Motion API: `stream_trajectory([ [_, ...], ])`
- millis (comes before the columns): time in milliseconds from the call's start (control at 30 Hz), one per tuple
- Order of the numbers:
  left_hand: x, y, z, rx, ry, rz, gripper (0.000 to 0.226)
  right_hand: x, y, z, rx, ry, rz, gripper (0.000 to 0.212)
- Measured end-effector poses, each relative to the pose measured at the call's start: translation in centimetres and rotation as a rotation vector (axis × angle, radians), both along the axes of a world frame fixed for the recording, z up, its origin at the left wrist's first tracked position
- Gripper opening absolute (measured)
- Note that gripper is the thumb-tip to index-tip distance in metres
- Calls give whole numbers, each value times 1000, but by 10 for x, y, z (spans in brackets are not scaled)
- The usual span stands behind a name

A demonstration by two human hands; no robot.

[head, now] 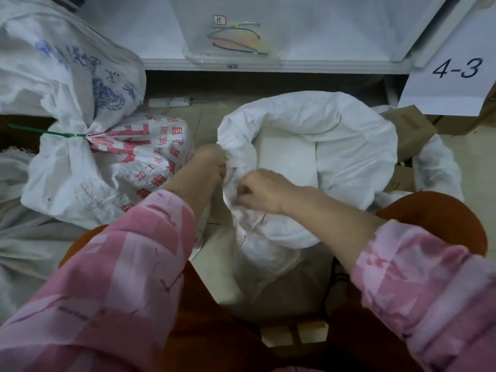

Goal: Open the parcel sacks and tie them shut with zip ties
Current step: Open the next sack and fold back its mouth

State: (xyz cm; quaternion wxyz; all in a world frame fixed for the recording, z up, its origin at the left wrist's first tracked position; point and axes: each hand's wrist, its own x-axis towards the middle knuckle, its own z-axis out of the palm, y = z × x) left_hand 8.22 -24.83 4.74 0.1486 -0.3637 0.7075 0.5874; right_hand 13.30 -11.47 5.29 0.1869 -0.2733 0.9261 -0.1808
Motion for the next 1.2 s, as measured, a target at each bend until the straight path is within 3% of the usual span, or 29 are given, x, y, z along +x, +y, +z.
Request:
stream_trajectory([
  [33,-3,-3,-3,69,-36,16,40,-14,6,5,-78,37,-69,24],
  [100,-4,-9,-8,111,-68,26,42,-40,19,14,-62,339,-197,17],
  [167,-4,-9,-8,128,-76,6,40,-62,30,18,18,498,-253,36],
  [267,-4,-12,-6,159,-95,-69,40,-81,34,3,114,478,-183,50],
  [400,-5,-23,-12,211,-143,-167,38,-89,32,-18,70,432,-203,40],
  [500,-3,-35,-18,177,-184,-211,37,-98,29,-17,-32,244,-343,29],
  [567,-1,-36,-15,25,-229,-286,37,-112,28,-14,-121,52,-436,26],
  [633,-1,-30,-5,-336,-198,-397,35,-124,27,-11,-123,-81,-475,20],
  [700,-10,-21,4,-733,-44,-404,31,-131,26,-9,-53,-111,-481,11],
  [767,-19,-2,14,-871,102,-422,44,-133,20,-4,-9,-104,-469,17],
  [833,-19,20,13,-872,101,-566,56,-134,13,2,0,-92,-433,17],
  [900,-19,28,-2,-838,70,-653,53,-135,10,5,49,-78,-385,22],
  [1000,-25,23,-21,-641,103,-534,40,-136,15,6,50,-123,-371,27],
  [1067,-27,23,-23,-467,113,-467,33,-130,21,11,-32,-78,-397,11],
  [1100,-29,22,-23,-378,99,-410,29,-126,25,13,-112,-30,-421,17],
  [1133,-30,20,-23,-312,62,-339,30,-118,29,14,-169,33,-444,36],
  [1200,-33,11,-24,-281,-8,-254,37,-102,40,12,-113,221,-417,51],
])
